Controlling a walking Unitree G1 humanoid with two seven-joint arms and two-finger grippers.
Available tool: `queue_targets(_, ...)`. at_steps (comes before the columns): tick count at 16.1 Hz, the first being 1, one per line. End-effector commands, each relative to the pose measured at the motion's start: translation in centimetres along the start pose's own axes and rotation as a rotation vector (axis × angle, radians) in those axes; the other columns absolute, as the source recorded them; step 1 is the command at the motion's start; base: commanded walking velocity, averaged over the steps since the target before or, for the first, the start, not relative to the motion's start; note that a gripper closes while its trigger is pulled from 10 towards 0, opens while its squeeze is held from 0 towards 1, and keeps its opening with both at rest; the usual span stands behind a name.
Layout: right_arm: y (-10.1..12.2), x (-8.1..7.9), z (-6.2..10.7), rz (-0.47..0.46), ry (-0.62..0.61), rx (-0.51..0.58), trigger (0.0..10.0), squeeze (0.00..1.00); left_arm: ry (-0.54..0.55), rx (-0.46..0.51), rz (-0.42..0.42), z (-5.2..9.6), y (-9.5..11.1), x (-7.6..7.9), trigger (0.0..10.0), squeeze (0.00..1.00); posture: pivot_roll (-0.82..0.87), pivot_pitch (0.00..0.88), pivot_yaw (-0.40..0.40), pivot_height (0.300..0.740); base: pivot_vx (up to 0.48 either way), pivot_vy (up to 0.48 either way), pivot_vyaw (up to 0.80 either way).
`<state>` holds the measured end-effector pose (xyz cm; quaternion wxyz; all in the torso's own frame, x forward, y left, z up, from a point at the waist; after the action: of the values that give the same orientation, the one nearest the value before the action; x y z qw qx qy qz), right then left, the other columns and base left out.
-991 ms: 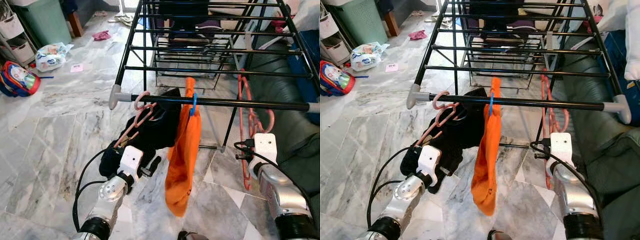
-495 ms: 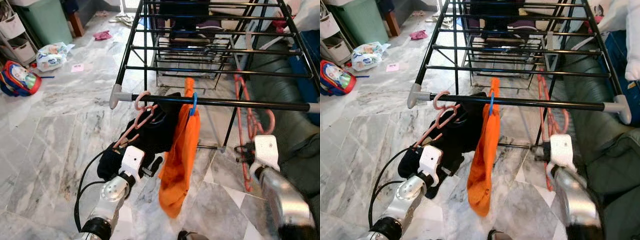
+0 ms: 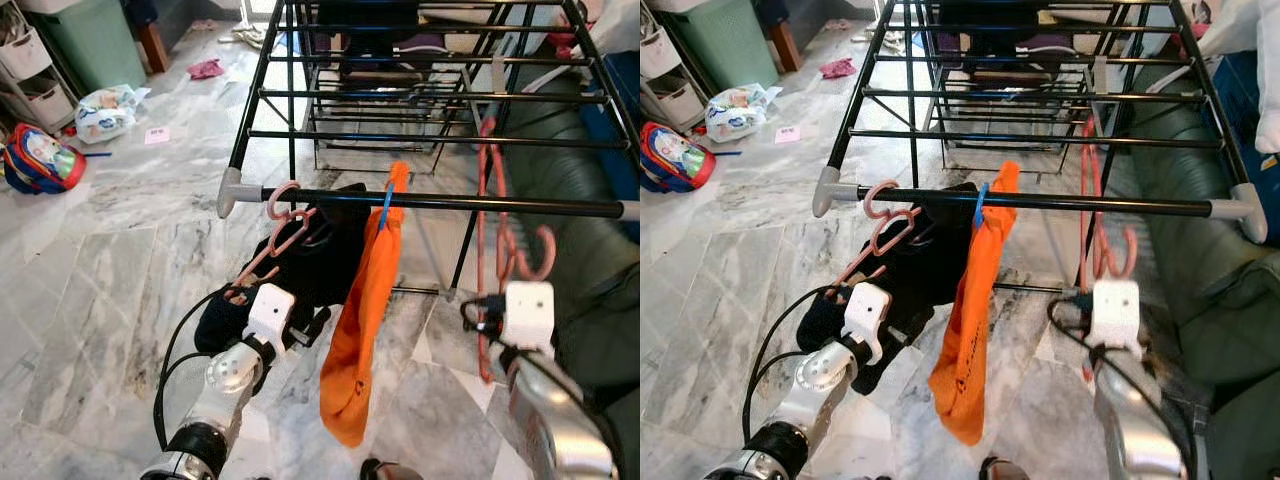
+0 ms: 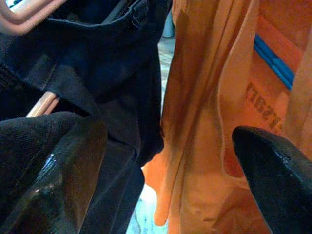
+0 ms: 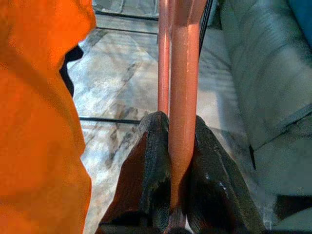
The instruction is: Hang hanger
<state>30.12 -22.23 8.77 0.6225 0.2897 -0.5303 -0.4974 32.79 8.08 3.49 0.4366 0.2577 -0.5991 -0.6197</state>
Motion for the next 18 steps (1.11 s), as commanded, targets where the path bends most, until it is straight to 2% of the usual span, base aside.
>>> queue_targets(1, 0.7, 0.7, -0.2, 0.003, -0.016, 0.006, 10.0, 0.00, -0.003, -0.034, -0.003, 0.1, -0.6, 0.0, 10.0, 0.00, -0.19, 0.152, 0.061, 0.740, 0.000, 0.000, 0.00)
queue_targets(3, 1.3, 1.1, -1.1, 0.006, -0.004, 0.000, 10.0, 0.00, -0.002, -0.035, -0.002, 0.0, -0.6, 0.1, 10.0, 0.00, -0.18, 0.147, 0.056, 0.740, 0.000, 0.000, 0.00)
queue_targets(5, 2.8, 1.7, -2.8, -0.034, -0.001, 0.003, 10.0, 0.00, 0.010, -0.031, 0.005, 0.1, -0.8, 0.0, 10.0, 0.00, -0.17, 0.139, 0.045, 0.740, 0.000, 0.000, 0.00)
queue_targets(7, 2.9, 1.7, -3.6, -0.050, 0.017, -0.030, 10.0, 0.00, 0.017, -0.028, 0.008, 0.1, -0.7, -0.1, 10.0, 0.00, -0.15, 0.134, 0.037, 0.740, 0.000, 0.000, 0.00)
queue_targets(13, 1.4, 0.6, -5.5, -0.157, 0.091, -0.148, 10.0, 0.00, 0.030, -0.029, 0.008, 0.2, -0.8, -0.3, 10.0, 0.00, -0.14, 0.128, 0.028, 0.740, 0.000, 0.000, 0.00)
queue_targets(15, -0.5, -0.5, -5.3, -0.145, 0.131, -0.213, 10.0, 0.00, 0.035, -0.032, 0.006, 0.2, -0.8, -0.3, 10.0, 0.00, -0.14, 0.126, 0.027, 0.740, 0.000, 0.000, 0.00)
queue_targets(18, -1.4, -0.7, -5.1, -0.172, 0.140, -0.225, 10.0, 0.00, 0.037, -0.032, 0.004, 0.2, -0.8, -0.4, 10.0, 0.00, -0.14, 0.124, 0.028, 0.740, 0.000, 0.000, 0.00)
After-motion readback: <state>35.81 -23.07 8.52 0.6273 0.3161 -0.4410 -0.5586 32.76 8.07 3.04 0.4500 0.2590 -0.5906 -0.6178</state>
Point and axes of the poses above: a point about 5 cm out from each wrist's last joint towards the gripper, its own z axis pointing back from the gripper into the wrist, its own y axis along the axis of the wrist's last joint, x = y × z, the point moved 3 cm from there along -z, pointing out of the wrist towards the gripper, and after that the axes turned 15 degrees about z, right-handed, at the moved point
